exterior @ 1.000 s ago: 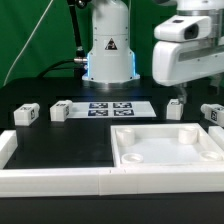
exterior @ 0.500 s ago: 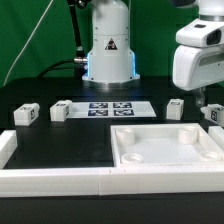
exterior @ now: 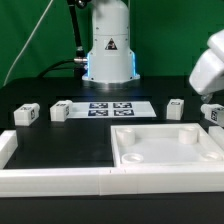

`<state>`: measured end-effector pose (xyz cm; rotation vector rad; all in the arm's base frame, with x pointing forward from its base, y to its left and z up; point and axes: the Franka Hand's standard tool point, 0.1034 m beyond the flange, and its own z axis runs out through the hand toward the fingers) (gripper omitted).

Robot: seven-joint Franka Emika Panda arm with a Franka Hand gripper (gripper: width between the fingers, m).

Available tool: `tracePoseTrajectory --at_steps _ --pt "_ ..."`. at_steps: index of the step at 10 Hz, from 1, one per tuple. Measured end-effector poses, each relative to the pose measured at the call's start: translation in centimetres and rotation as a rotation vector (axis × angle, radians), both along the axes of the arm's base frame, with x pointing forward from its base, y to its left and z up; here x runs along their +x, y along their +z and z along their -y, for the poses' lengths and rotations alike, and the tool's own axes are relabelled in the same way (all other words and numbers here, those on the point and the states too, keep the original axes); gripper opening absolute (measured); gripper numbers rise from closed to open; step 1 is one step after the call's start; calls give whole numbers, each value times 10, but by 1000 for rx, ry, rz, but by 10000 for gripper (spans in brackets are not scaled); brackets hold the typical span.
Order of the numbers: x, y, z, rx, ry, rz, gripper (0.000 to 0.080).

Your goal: Assemble one leg

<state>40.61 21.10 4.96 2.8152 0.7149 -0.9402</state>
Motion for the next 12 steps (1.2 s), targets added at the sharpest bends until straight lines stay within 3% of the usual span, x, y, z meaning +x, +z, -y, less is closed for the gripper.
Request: tracePoseTrajectory --at_steps 3,5,9,12 --pt "5 -13 -6 -73 18 -187 649" --pt "17 -23 11 -69 20 -186 649" --pt "5 -39 -2 -78 2 -145 649" --pt "2 -44 1 -68 13 -141 649"
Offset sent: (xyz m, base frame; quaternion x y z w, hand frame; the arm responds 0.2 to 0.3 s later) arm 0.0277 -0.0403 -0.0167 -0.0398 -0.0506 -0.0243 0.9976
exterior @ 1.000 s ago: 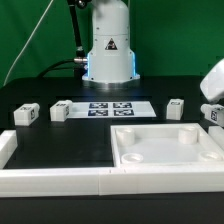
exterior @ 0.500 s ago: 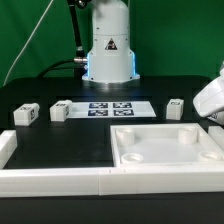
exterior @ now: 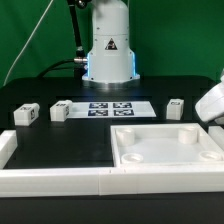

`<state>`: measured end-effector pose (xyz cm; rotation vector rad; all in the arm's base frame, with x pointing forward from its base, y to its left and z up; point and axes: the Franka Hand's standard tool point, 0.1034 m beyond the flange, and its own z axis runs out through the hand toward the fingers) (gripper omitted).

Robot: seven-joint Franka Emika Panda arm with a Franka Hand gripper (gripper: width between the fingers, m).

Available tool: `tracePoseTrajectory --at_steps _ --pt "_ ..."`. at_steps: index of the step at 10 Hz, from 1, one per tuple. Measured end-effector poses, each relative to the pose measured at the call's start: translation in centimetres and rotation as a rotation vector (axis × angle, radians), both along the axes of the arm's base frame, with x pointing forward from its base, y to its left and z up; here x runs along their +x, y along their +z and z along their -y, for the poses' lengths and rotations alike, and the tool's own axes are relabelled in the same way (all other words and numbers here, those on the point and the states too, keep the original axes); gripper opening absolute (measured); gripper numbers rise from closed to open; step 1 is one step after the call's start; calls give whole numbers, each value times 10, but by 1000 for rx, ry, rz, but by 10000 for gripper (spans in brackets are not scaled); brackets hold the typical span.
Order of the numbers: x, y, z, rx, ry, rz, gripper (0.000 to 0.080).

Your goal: Assemble one leg

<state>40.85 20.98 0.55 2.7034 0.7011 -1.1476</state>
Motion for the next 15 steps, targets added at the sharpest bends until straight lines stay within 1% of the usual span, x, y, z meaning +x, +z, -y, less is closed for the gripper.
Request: tracePoseTrajectory --at_steps 7,8,9,10,13,15 --pt "-2 -1 -1 -6 -9 0 640" --pt "-3 -1 -2 -6 -6 1 479" --pt "-3 -1 -2 -6 -6 1 479" --pt "-3 -1 -3 -5 -6 1 325" --pt "-3 0 -5 -3 -2 2 326" --pt "0 4 -5 6 7 3 326"
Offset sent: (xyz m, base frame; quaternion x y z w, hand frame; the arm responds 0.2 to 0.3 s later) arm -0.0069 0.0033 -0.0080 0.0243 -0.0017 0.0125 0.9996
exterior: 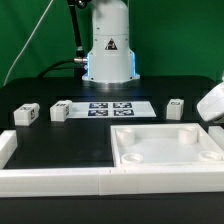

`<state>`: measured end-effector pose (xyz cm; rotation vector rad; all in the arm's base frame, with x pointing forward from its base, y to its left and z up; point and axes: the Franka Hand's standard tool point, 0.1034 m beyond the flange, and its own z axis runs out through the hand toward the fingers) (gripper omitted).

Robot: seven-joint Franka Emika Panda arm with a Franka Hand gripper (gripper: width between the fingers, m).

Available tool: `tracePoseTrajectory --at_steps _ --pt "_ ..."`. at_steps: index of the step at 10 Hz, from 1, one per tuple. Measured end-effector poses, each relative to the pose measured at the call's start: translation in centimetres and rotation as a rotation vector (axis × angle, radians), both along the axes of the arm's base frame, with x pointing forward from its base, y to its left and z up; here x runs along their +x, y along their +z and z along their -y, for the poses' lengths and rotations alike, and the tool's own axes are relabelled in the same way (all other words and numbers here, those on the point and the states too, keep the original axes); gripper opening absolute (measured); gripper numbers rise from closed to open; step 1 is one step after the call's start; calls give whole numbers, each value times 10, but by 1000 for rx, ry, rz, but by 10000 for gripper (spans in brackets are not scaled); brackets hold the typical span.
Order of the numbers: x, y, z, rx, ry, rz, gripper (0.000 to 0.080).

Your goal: Assemble one leg

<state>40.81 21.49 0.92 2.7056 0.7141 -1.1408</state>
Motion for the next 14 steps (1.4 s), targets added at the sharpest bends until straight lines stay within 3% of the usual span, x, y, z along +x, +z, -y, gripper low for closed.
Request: tracePoseTrajectory --at_steps 1,6,7,10,12,13,14 --pt "2 10 3 10 16 -14 326" --pt "26 108 36 43 50 -82 328" --pt "30 114 40 51 51 -78 328" --pt "30 110 39 55 51 -69 328" --pt "42 103 53 143 105 -73 328" --pt "63 108 57 192 109 21 329" --pt "76 124 66 226 122 98 329"
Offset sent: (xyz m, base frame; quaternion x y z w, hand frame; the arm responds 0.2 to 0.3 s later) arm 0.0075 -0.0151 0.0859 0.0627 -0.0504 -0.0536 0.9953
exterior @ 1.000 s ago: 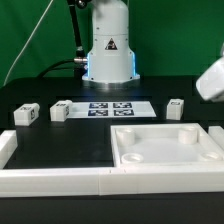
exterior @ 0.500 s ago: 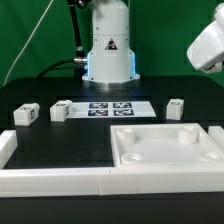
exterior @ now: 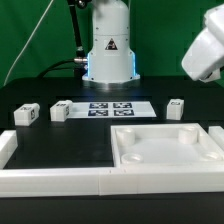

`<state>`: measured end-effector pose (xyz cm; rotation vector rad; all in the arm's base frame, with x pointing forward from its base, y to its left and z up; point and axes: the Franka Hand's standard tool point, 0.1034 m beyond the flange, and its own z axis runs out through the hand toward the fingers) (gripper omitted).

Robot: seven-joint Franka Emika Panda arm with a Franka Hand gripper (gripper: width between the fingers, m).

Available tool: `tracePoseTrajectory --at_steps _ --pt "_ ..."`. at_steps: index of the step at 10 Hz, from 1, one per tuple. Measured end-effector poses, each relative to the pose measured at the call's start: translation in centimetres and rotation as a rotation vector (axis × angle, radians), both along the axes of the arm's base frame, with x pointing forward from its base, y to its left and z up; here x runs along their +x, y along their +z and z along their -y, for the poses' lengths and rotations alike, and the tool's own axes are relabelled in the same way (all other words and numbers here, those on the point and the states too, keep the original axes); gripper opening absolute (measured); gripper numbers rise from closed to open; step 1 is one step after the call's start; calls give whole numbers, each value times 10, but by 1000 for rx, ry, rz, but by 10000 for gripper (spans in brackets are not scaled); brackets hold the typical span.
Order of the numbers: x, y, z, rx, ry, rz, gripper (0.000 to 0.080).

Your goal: Assemble one leg

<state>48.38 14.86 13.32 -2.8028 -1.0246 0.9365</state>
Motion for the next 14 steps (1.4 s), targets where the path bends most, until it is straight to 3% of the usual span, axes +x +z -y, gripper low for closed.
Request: tracePoseTrajectory --at_steps 2,6,7,8,10,12,14 --pt "20 26 9 41 -16 155 330" --pt "32 21 19 184 -65 446 330" --pt "44 17 25 256 -40 544 330" --pt "53 20 36 285 -21 604 330" --pt "70 38 47 306 -12 716 330" --pt "75 32 66 350 5 877 330" --pt "75 29 72 348 12 903 330"
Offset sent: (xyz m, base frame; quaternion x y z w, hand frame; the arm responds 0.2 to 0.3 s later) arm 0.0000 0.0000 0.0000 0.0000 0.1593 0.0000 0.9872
